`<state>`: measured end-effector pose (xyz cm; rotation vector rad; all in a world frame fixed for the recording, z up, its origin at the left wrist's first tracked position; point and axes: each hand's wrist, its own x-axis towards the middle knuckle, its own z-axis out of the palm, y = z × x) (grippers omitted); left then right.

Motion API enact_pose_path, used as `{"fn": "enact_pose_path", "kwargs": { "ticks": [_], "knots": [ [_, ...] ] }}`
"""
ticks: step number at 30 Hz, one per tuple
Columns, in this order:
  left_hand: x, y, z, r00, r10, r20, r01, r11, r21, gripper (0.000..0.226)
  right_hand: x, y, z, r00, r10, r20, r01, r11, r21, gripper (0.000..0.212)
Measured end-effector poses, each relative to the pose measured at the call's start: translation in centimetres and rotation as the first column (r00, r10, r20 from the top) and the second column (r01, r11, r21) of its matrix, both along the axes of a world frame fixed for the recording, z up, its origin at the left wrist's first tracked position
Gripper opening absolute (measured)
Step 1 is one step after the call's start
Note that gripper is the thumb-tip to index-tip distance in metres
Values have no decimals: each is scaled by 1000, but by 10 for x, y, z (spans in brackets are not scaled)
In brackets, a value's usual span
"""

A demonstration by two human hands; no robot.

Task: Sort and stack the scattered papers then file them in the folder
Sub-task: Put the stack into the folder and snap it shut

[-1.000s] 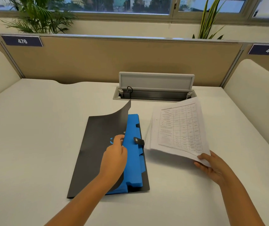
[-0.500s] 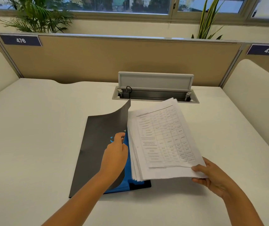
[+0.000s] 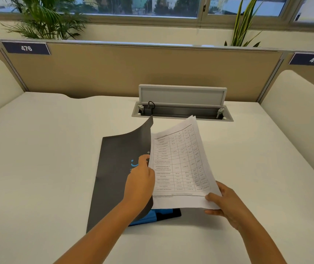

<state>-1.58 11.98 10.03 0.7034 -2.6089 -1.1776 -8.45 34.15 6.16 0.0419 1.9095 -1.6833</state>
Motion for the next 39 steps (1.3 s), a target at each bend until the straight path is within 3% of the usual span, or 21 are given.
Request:
{"fn": "enact_pose_path", "kwargs": {
  "ticks": [8, 12, 16, 21, 23, 25, 27, 29, 33, 36, 39],
  "knots": [
    [-1, 3, -1, 1000, -14, -12, 14, 999, -32, 30, 2, 7, 16, 999, 3, -50, -1, 999, 47, 37],
    [-2, 12, -2, 999, -40, -14, 40, 998, -45, 29, 3, -12, 18, 994, 98, -42, -95, 993, 73, 36],
    [1, 23, -5, 997, -80, 11, 81, 993, -90, 31, 3, -32, 11, 979, 203, 7, -202, 971, 126, 31],
    [7, 27, -7, 996, -73, 46, 78, 992, -97, 30, -6, -41, 10, 963, 184, 197, -181, 983, -36, 20],
    [6, 29, -5, 997, -68, 39, 71, 993, -90, 30, -5, -49, 12, 972, 203, 116, -213, 974, 81, 22],
    [4, 34, -3, 998, -54, 35, 57, 995, -86, 31, -1, -60, 12, 954, 282, -100, -233, 911, 341, 22],
    [1, 38, -1, 999, -30, 41, 33, 996, -89, 34, 6, -70, 8, 887, 333, -321, -137, 852, 506, 23],
    [-1, 42, -1, 999, -12, 43, 15, 997, -79, 37, 15, -78, 3, 850, 301, -433, -55, 867, 495, 31],
    [0, 46, -1, 999, 6, 47, -2, 997, -74, 39, 27, -87, -5, 821, 310, -479, 15, 827, 563, 42],
    [3, 44, -3, 1000, -1, 16, 3, 996, -95, 39, 25, -85, 2, 902, 189, -389, -47, 937, 346, 43],
    [8, 42, -2, 998, -48, -31, 46, 996, -72, 35, 10, -76, 15, 996, 91, 21, -89, 993, -82, 32]
  ]
}}
